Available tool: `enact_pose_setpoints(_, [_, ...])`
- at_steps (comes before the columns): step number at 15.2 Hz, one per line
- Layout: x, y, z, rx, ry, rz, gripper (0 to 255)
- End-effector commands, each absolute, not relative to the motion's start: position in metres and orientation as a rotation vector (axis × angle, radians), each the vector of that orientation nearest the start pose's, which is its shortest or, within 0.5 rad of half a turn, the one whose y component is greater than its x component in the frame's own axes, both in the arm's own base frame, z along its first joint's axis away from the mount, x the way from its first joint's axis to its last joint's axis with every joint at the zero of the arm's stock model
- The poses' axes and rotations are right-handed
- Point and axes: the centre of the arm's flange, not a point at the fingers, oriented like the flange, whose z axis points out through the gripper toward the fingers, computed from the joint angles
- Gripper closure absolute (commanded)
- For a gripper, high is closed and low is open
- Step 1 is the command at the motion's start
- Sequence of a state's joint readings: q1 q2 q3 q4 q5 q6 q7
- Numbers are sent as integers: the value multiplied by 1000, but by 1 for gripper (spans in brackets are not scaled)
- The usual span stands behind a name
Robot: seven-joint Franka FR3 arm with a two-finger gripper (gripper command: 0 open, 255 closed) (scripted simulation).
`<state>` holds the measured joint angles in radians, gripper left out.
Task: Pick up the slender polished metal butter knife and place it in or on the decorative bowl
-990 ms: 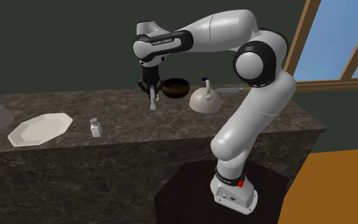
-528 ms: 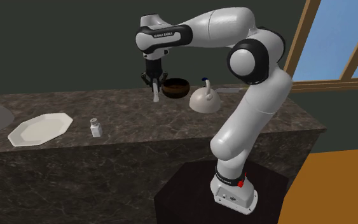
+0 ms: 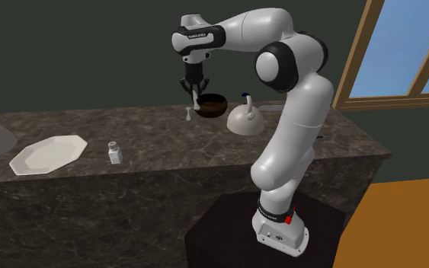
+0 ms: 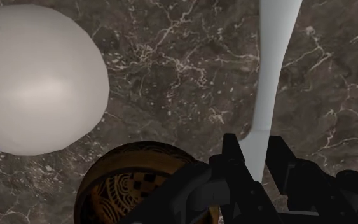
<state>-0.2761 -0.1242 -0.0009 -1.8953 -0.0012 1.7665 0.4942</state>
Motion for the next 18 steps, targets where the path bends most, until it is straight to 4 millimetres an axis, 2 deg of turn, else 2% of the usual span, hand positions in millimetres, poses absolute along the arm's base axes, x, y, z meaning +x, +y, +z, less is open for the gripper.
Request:
enact_pose_setpoints(1, [507, -171, 554, -2914, 1181, 8, 255])
enact_pose_setpoints(13, [552, -323, 561, -2914, 1181, 8, 255])
enact_pose_setpoints(14, [554, -332, 562, -2914, 1181, 8, 255])
enact_pose_setpoints(18, [554, -332, 541, -2914, 1181, 8, 255])
